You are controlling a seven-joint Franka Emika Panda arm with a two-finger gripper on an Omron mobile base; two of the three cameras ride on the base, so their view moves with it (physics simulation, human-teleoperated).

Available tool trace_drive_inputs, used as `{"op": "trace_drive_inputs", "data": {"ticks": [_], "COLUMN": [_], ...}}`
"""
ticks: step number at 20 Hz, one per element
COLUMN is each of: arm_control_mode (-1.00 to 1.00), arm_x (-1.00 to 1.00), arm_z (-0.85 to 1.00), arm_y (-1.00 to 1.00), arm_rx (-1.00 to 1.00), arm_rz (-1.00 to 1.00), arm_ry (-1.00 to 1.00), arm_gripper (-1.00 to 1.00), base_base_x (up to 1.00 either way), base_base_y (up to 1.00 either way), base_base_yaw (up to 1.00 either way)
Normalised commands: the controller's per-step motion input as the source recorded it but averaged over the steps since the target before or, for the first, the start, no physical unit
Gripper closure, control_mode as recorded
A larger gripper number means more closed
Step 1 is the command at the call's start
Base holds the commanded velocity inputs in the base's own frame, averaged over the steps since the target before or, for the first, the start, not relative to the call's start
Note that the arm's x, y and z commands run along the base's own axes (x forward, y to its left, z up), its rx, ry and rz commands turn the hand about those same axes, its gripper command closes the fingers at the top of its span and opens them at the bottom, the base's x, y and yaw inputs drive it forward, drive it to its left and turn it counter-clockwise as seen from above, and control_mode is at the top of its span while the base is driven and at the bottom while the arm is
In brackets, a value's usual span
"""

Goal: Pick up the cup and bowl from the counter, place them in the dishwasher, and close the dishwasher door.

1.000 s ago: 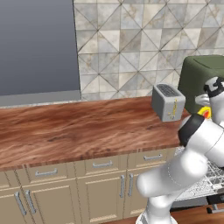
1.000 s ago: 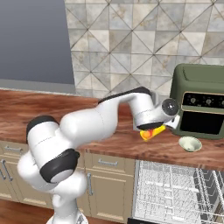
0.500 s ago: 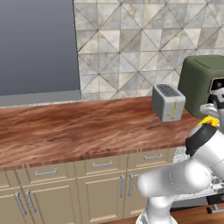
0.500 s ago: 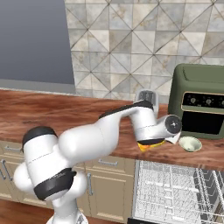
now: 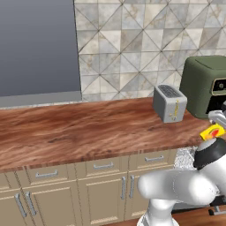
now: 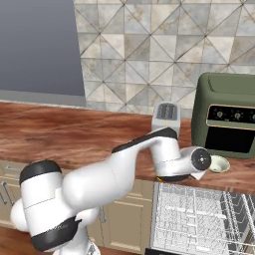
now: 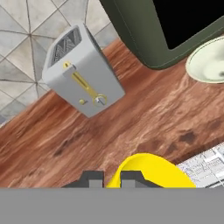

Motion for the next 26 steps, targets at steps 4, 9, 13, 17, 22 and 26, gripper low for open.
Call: {"op": "trace_drive_inputs", "data": {"ticks": [4, 9, 13, 17, 22, 26], "arm_control_mode": [-1.0, -1.0, -1.0, -1.0, -1.0, -1.0], "arm_x": [-0.2, -0.17, -0.09, 0.0, 0.0, 0.0], "arm_z": [-0.33, -0.47, -0.49, -0.47, -0.45, -0.41], "arm_y": [0.0, -0.01, -0.13, -0.29, -0.44, -0.62], "arm_rx": [-0.02, 0.0, 0.0, 0.02, 0.13, 0.21], "arm_rz": [-0.08, -0.12, -0.15, -0.16, -0.13, -0.01], "arm_ry": [0.0, 0.04, 0.07, 0.09, 0.05, 0.0], "arm_gripper": [1.0, 1.0, 1.0, 1.0, 1.0, 1.0], "base_base_x": [0.0, 0.0, 0.0, 0.0, 0.0, 0.0], "base_base_y": [0.0, 0.0, 0.0, 0.0, 0.0, 0.0], "base_base_yaw": [0.0, 0.0, 0.0, 0.0, 0.0, 0.0]}}
